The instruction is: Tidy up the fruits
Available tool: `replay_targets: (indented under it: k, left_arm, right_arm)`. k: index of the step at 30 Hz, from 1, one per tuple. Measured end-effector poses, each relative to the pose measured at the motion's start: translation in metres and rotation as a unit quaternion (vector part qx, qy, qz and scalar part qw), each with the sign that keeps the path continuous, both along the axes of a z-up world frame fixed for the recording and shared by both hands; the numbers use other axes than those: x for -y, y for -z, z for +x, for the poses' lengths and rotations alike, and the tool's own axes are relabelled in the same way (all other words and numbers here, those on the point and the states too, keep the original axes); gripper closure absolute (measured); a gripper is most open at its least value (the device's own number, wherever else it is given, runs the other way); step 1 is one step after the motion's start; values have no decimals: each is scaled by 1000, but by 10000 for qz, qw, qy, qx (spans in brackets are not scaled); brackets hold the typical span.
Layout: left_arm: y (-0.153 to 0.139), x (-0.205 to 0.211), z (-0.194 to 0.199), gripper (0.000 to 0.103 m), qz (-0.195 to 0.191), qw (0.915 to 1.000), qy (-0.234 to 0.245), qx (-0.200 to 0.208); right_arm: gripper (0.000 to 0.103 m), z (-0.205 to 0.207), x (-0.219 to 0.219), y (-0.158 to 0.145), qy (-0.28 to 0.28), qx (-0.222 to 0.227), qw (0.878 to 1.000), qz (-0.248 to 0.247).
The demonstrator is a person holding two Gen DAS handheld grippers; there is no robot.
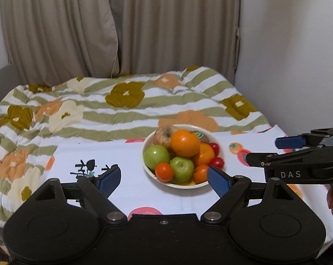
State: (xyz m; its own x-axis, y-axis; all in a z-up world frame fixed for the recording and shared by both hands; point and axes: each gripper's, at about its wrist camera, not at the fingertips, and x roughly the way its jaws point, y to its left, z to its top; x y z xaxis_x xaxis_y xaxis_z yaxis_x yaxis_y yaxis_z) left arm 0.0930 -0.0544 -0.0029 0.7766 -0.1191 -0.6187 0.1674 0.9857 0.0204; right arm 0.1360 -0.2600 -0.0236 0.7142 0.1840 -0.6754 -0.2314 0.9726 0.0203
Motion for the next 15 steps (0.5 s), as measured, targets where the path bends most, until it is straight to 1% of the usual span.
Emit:
replay_targets:
  k: [2,4,7,10,12,14,15]
  left_arm:
    - [-9,-3,-9,15,8,10000,35,85]
    - [-17,-7,-17,14,28,9999,38,147]
    - [-27,-15,-29,14,69,9998,-6,202]
    - [-35,-24,-40,14,68,9997,-55,244]
    - [-39,-29,-48,14,65,9996,-90,260]
    - [-42,-32,-55,12,79,9995,-122,283]
    - [-43,-34,-56,8,94,9994,-145,298]
  right_arm:
    - [10,-16,1,-13,180,90,9998,-10]
    - [8,-31,0,-25,323,184,9993,-22]
    - [6,-52,-3,-40,522,252,9983,-59]
    - [1,-72,-8,-52,686,309,9971,-99]
    - [0,-83,-12,-58,787,368,9961,-117]
    - [0,-94,-15,-63,875,414,9952,-109]
    - [0,-99,-16,-65,915,432,9948,-92]
